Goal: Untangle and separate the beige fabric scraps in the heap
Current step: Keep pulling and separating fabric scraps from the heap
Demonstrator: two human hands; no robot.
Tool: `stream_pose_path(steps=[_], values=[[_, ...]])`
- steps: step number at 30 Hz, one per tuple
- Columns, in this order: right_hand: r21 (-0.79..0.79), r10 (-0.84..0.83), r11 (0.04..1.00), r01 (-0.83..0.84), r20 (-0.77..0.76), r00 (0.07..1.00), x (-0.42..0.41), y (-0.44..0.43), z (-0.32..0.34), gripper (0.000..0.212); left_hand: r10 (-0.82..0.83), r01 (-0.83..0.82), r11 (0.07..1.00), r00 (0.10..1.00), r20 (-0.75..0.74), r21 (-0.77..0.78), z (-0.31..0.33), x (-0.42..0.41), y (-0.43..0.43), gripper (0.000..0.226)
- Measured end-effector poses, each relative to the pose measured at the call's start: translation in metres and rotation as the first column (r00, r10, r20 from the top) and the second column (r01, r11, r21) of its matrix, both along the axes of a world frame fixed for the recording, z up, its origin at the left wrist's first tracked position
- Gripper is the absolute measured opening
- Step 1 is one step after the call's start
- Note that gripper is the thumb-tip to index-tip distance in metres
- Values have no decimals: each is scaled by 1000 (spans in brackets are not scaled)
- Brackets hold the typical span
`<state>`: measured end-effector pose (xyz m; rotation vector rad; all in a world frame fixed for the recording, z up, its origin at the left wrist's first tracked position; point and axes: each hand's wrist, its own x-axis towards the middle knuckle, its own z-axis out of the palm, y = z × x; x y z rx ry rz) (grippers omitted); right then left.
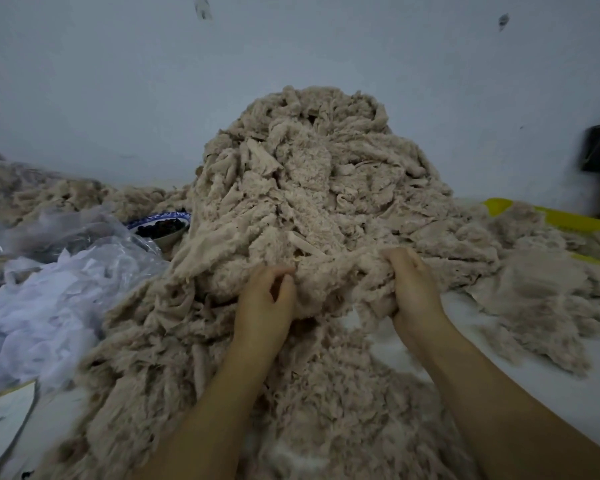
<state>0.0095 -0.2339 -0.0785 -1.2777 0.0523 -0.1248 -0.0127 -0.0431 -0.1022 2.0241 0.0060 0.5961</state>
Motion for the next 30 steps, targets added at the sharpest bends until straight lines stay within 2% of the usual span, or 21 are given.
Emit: stream_pose_path(steps=[2,4,5,7,9,11,13,14,16,19,21,22,26,28,30], values=[[102,52,993,-52,11,999,-1,2,4,33,-110,113,993,991,-73,38,-2,-1,-5,17],[192,148,971,-145,-2,989,-5,3,7,31,-146,152,988,977,-153,29,-4,-4,-9,30],[202,215,956,-212,5,977,-8,5,8,29,-156,151,988,970,-187,-43,-4,-5,-10,37],[99,346,931,-352,71,935,-14,9,8,26,-229,149,934,948,-223,-325,1,-7,-11,47],[-207,496,862,-463,154,855,-18,16,5,22,-383,181,771,898,-217,-611,6,-7,-12,52],[-518,649,688,-507,128,750,-21,23,2,13,-519,216,558,844,-133,-801,11,-7,-8,51],[-664,728,526,-531,29,685,-21,25,-3,20,-565,200,321,825,-18,-926,13,-6,-2,52],[-709,728,484,-513,0,686,-20,24,-5,28,-548,191,230,836,36,-954,15,-5,1,50],[-759,663,491,-427,7,749,-15,19,-8,46,-484,192,95,866,123,-977,15,-2,7,39],[-738,464,633,-233,121,878,-7,9,-10,55,-375,221,-47,900,222,-974,14,1,14,32],[-716,384,683,-146,182,905,-1,4,-13,62,-327,236,-69,913,245,-969,14,3,17,36],[-730,379,673,-118,203,903,2,3,-15,63,-326,241,-66,912,249,-968,15,3,16,39],[-850,434,523,-63,202,878,4,9,-23,44,-384,234,9,898,213,-972,14,2,12,38],[-864,438,500,-68,184,880,3,13,-25,42,-413,190,131,903,121,-973,15,1,10,35],[-846,437,527,-81,188,880,2,17,-25,57,-415,168,326,910,19,-930,14,-1,5,33]])
